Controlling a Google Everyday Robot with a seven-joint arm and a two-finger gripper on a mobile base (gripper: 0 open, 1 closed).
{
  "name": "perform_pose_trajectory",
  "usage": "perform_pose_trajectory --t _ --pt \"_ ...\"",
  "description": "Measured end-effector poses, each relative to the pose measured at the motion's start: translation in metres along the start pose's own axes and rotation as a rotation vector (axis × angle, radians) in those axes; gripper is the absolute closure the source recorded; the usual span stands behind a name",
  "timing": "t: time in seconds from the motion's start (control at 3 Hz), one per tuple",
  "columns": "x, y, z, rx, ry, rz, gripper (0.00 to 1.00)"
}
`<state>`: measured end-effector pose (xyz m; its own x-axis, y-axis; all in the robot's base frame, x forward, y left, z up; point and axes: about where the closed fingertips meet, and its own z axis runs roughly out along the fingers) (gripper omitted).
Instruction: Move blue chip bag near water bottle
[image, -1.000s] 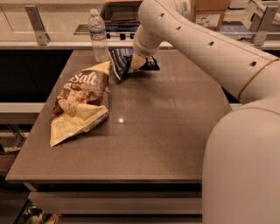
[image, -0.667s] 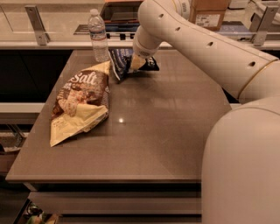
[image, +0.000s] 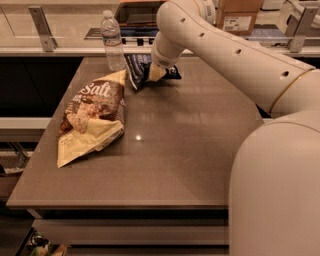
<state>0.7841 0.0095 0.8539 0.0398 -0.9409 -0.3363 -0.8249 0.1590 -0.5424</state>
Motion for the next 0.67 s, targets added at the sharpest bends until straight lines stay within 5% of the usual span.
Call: perform_pose_trajectory --t 0.33,0.67 --pt "-0.0001 0.0014 0.002 -0.003 0.001 -0.001 0.0" --pt "-0.0001 0.0014 0.0021 -0.004 0.001 -0.001 0.0"
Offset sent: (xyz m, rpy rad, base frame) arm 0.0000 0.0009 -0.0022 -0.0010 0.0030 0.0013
